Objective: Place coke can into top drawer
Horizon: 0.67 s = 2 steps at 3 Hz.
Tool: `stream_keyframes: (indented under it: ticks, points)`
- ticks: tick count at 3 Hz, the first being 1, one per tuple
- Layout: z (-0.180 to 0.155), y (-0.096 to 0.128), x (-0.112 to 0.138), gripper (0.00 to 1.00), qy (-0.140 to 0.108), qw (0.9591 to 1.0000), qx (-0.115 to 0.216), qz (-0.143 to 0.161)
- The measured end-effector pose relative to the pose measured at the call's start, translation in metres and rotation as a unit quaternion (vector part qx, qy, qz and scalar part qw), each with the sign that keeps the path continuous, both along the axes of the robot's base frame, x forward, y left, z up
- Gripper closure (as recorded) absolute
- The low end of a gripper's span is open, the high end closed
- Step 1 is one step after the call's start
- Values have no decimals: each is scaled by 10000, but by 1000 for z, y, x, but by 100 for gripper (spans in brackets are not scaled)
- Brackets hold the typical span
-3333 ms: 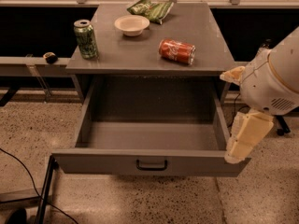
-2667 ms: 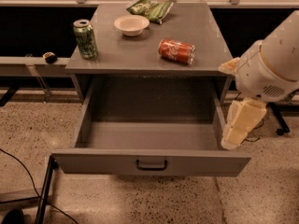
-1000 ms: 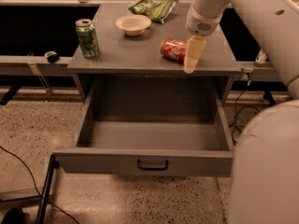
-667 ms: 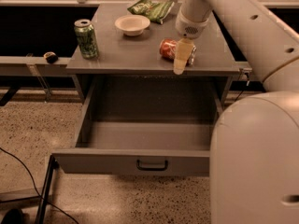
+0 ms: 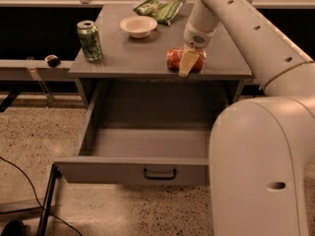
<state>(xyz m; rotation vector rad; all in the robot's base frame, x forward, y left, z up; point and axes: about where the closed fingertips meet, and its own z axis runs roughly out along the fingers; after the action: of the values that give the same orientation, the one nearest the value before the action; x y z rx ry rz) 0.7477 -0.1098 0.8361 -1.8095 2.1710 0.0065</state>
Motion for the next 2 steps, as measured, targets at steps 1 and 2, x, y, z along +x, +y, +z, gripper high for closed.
stream_keyframes:
  ticks: [1,2]
  points:
    - [9,17,-18,66,54,9975,578,394]
    - [39,46,-55,89,-49,9865,1243,1066]
